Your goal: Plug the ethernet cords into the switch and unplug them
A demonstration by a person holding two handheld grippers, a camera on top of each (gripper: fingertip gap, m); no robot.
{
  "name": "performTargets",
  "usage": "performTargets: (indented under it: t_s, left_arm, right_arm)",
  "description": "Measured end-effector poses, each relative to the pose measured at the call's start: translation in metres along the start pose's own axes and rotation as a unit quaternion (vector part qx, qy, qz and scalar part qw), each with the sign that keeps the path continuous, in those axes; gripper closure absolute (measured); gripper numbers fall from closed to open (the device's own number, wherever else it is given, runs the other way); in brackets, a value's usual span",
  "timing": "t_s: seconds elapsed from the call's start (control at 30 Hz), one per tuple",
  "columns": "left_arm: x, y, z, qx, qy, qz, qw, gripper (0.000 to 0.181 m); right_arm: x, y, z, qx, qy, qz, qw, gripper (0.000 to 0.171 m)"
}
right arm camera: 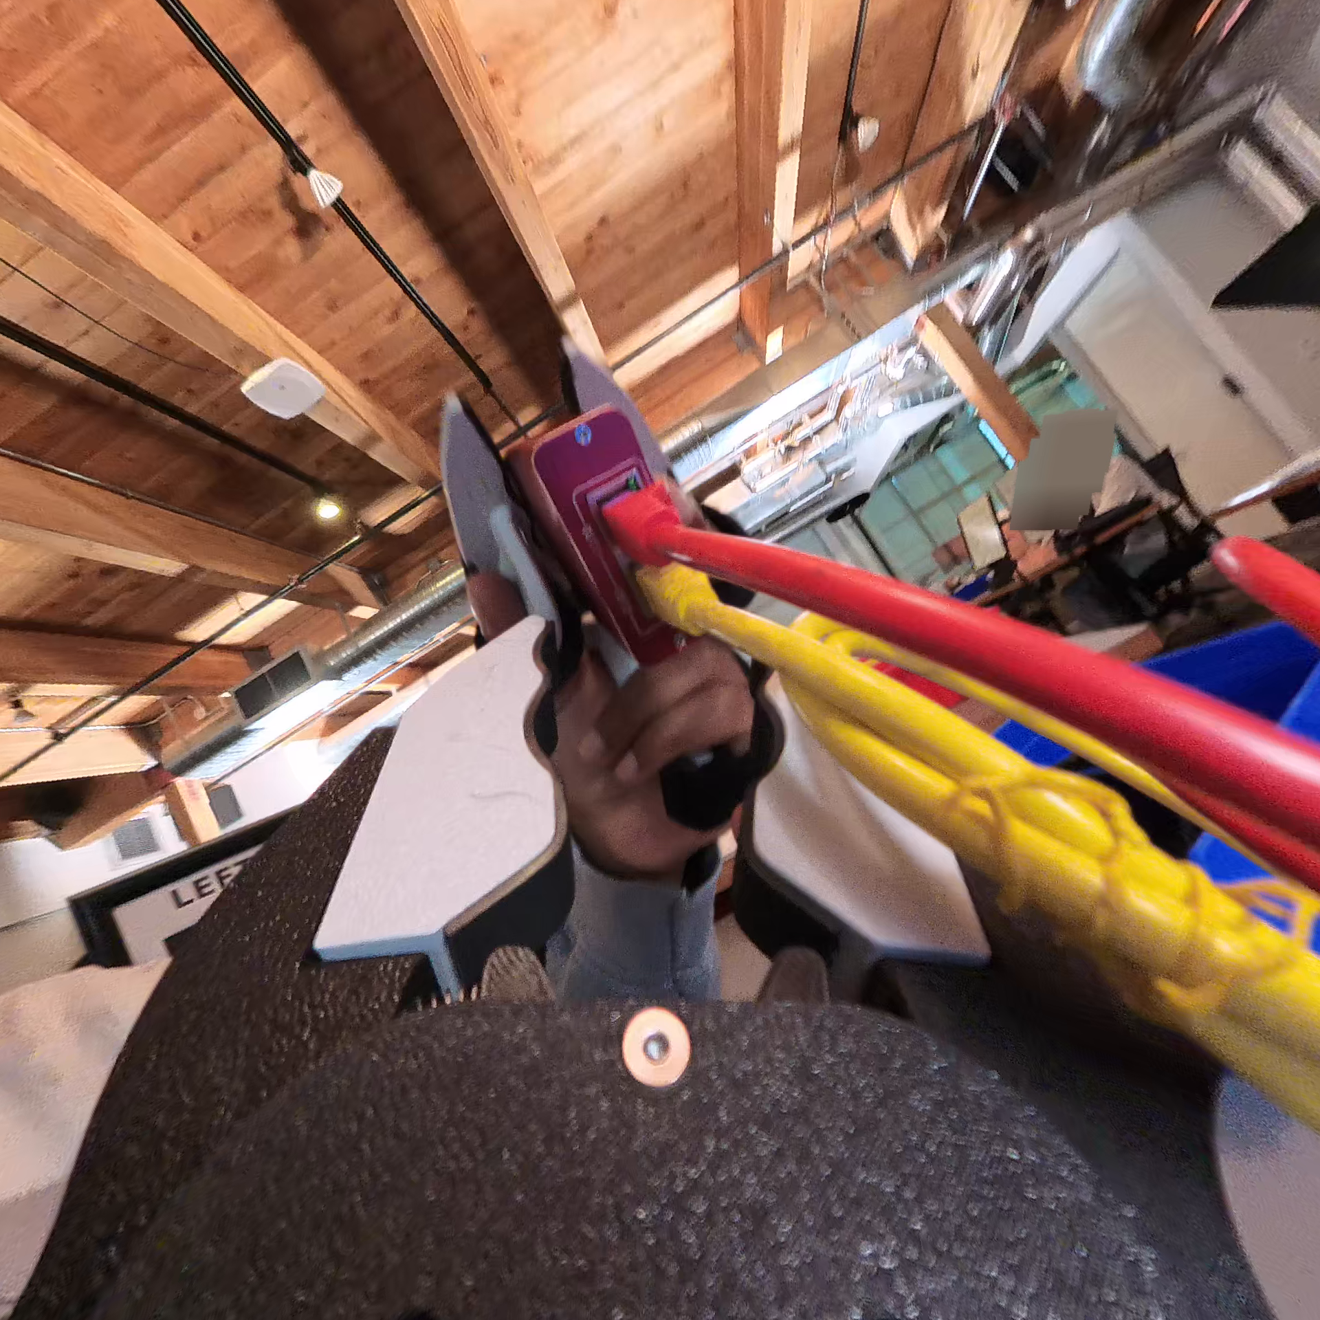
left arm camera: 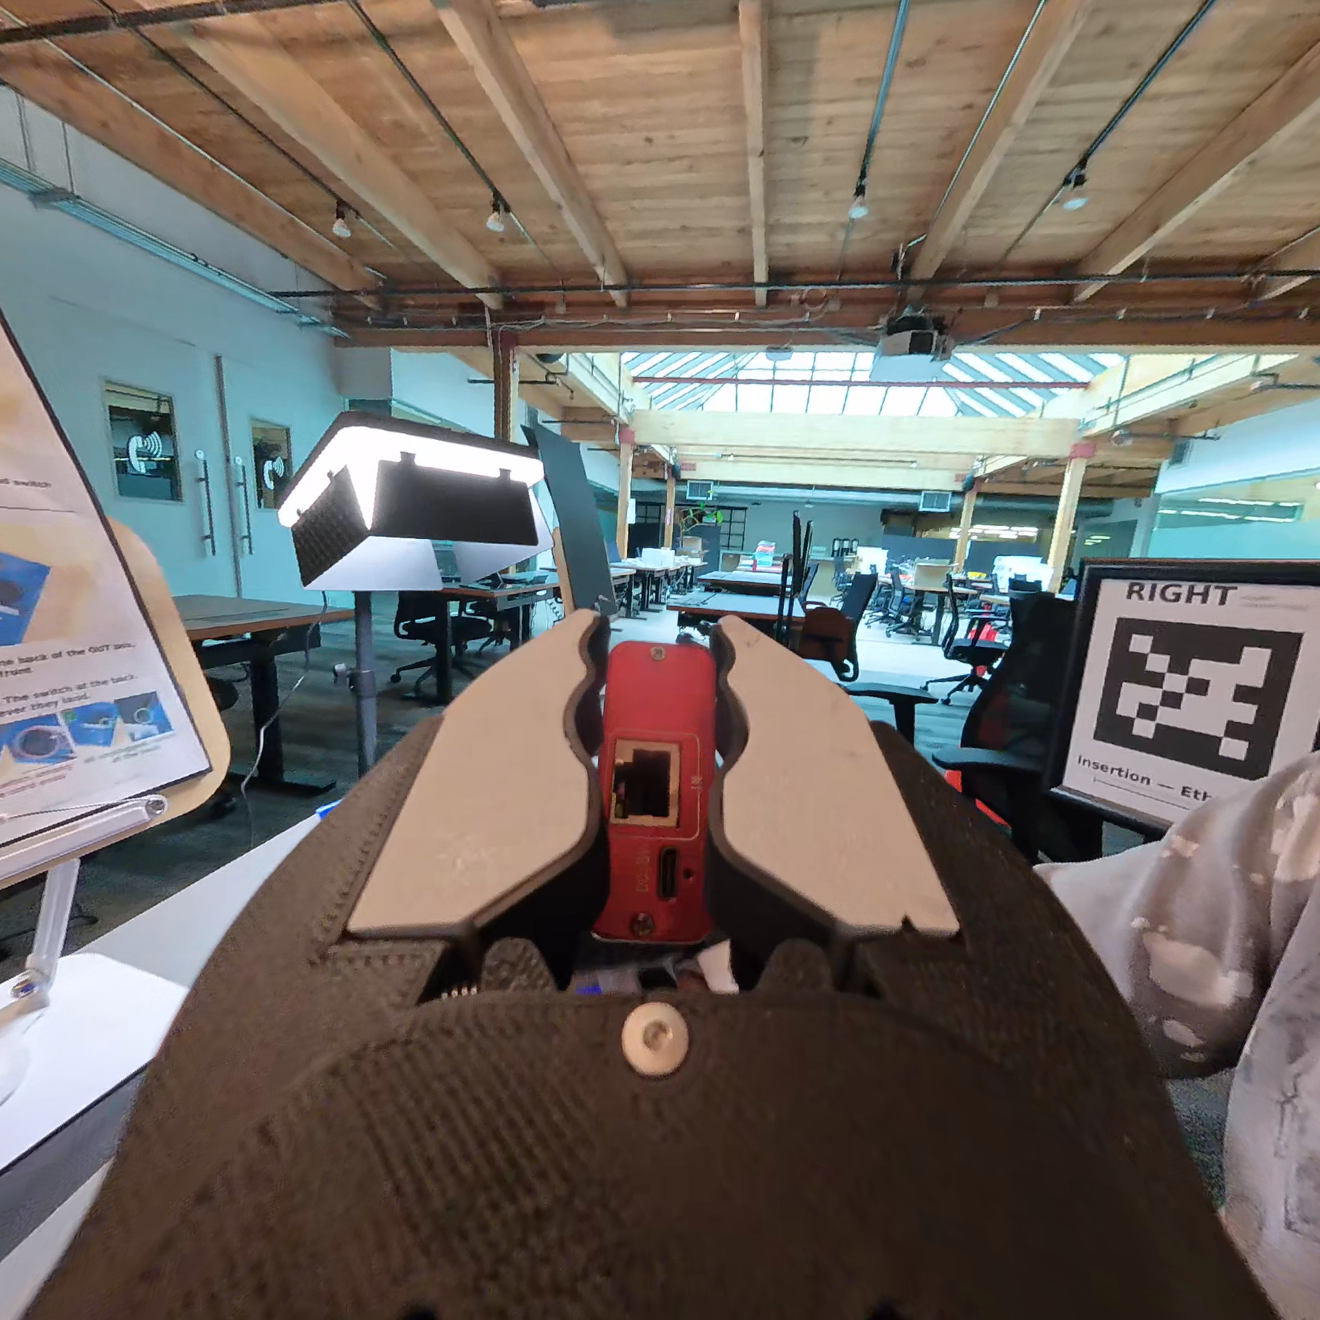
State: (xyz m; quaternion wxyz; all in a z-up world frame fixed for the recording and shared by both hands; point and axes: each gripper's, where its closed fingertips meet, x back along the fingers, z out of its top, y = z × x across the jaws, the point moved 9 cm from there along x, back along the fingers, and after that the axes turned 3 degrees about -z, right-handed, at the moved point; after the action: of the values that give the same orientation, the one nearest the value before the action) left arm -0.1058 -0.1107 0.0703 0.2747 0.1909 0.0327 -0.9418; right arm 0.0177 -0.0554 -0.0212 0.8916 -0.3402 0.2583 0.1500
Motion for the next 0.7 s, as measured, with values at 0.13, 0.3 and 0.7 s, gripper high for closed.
performTargets:
  t_s: [0.13, 0.3, 0.7]
  left_arm:
    - [-0.006, 0.001, -0.005, 0.018, -0.018, -0.009, 1.0, 0.153]
    - [-0.011, -0.006, -0.017, 0.089, -0.041, -0.042, 0.994, 0.153]
    - [-0.009, -0.014, -0.035, 0.109, -0.176, -0.099, 0.973, 0.153]
  right_arm:
    - [0.004, -0.018, 0.033, 0.121, -0.011, -0.002, 0.993, 0.12]
    - [0.007, -0.026, 0.049, 0.286, -0.1, -0.044, 0.952, 0.131]
    - [0.012, -0.023, 0.055, 0.288, -0.192, -0.02, 0.938, 0.14]
